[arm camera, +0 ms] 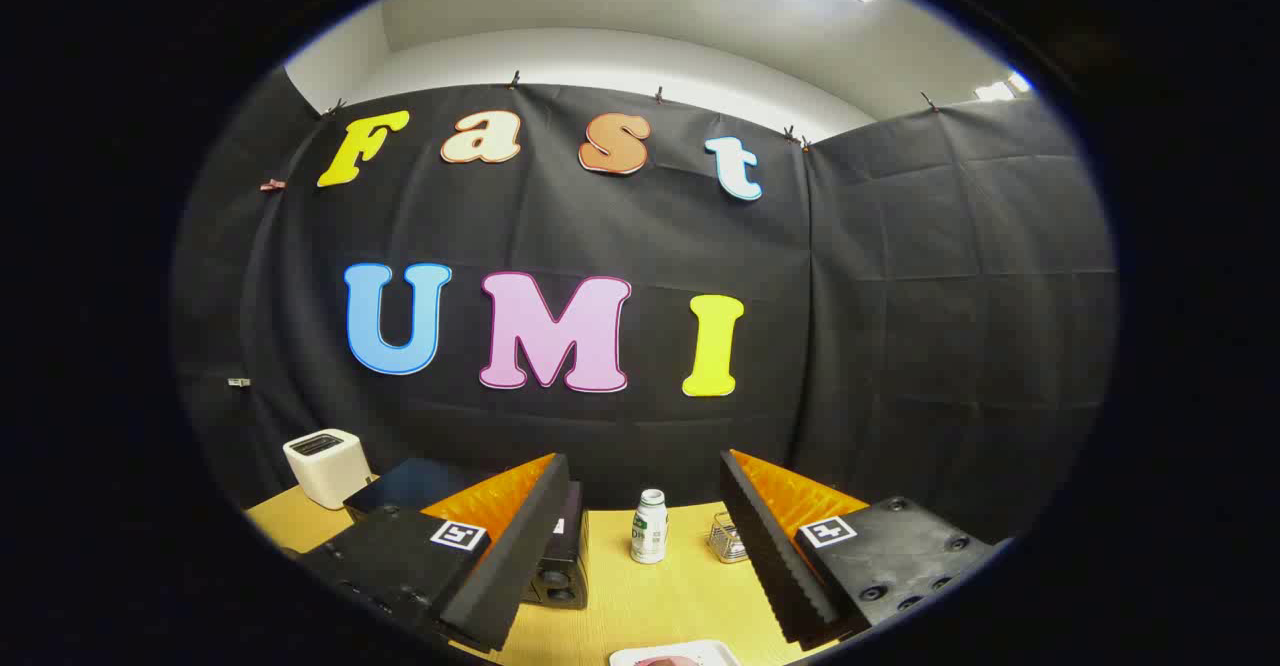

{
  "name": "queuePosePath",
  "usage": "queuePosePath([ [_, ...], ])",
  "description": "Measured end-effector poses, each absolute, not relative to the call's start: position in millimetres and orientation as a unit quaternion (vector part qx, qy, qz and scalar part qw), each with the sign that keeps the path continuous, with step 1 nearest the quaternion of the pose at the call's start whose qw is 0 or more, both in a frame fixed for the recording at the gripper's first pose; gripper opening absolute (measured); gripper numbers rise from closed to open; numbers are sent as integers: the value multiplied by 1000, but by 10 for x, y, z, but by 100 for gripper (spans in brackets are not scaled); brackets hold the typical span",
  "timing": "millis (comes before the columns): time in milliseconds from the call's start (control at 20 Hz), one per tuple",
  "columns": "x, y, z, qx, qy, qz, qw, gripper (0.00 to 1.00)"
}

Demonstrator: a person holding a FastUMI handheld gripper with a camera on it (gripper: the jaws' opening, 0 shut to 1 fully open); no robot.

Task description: Open the toaster oven, put the food inside, and close the toaster oven door.

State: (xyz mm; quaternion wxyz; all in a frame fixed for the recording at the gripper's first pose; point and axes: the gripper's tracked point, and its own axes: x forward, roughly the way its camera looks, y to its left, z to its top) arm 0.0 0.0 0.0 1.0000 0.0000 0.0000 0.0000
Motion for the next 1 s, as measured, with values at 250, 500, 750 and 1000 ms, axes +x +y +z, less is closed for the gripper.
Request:
queuePosePath([
  [250, -22, 54, -25, 11, 4, 6, 1000, 98],
  [500, -15, 103, -37, 11, 7, 10, 1000, 98],
  [750, -9, 140, -45, 12, 7, 11, 1000, 98],
  [1000, -36, 403, -105, 19, 19, 33, 999, 98],
])
